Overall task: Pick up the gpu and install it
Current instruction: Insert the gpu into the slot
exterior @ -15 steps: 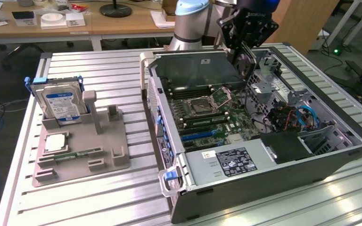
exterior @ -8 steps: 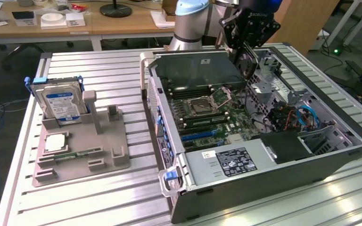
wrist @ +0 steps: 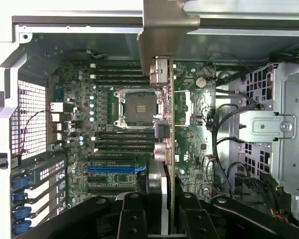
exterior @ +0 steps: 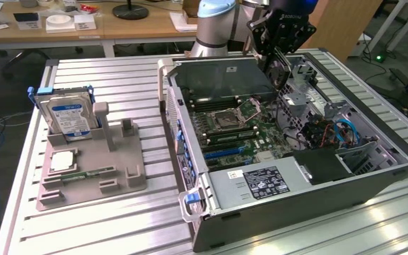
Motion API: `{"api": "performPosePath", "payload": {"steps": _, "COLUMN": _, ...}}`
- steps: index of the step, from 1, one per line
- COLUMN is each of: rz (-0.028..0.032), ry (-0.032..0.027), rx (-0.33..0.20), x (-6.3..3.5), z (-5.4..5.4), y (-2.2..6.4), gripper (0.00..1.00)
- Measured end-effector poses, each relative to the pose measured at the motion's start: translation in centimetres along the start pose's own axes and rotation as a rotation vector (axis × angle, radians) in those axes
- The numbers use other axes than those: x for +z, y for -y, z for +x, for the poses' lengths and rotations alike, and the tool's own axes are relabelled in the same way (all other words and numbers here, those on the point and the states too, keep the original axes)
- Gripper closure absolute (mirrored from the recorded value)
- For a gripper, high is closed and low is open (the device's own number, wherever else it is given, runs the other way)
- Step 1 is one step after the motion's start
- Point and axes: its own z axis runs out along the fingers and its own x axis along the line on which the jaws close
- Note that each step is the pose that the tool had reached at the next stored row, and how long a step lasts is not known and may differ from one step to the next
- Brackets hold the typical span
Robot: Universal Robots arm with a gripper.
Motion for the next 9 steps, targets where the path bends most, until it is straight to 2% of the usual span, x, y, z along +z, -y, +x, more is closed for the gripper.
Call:
{"api": "performPosePath", "payload": {"steps": 3, "rz": 0.0001, "ry": -0.0014, "rx": -0.028, "x": 0.00, "z": 0.01, "y": 0.00, "gripper": 0.72}}
{"api": "performPosePath", "payload": {"steps": 9, "rz": 0.0007, "ry": -0.0069, "rx": -0.136, "x": 0.00, "z": 0.00, "y": 0.00, "gripper": 0.72}}
